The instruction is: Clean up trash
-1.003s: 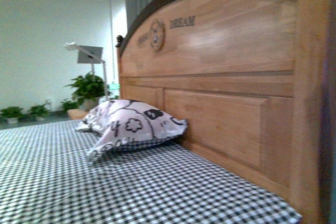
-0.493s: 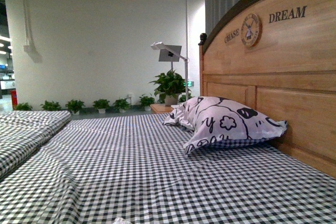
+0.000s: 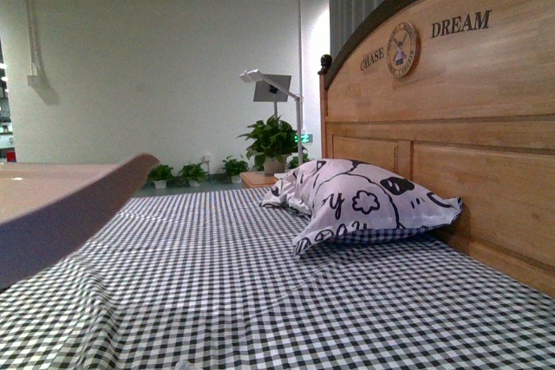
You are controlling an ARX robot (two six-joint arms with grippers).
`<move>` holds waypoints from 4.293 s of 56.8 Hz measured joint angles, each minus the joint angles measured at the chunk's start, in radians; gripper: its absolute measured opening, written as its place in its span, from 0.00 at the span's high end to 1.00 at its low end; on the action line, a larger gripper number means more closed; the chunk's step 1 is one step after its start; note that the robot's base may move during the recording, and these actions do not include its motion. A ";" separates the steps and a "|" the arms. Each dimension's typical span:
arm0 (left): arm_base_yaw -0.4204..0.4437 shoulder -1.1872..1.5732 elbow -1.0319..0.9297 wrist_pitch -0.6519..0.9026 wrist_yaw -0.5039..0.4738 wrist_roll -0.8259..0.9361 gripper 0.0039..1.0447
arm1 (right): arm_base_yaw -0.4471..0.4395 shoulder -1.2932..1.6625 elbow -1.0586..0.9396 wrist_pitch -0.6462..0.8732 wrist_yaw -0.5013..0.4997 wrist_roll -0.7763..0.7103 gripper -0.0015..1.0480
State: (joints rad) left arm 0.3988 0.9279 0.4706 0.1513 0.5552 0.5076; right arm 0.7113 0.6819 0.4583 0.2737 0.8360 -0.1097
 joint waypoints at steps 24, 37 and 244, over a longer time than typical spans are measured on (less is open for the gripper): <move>0.000 0.370 0.111 -0.050 0.001 0.443 0.74 | 0.000 0.000 0.000 0.000 0.002 0.000 0.82; -0.015 0.417 0.148 -0.162 0.010 0.599 0.74 | 0.000 0.000 0.000 0.000 0.002 0.000 0.82; 0.026 0.440 0.042 0.226 0.084 0.444 0.75 | -0.437 0.554 0.293 -0.145 -0.888 0.092 0.82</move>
State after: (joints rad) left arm 0.4244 1.3682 0.5125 0.3771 0.6388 0.9520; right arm 0.2745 1.2358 0.7513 0.1287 -0.0525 -0.0181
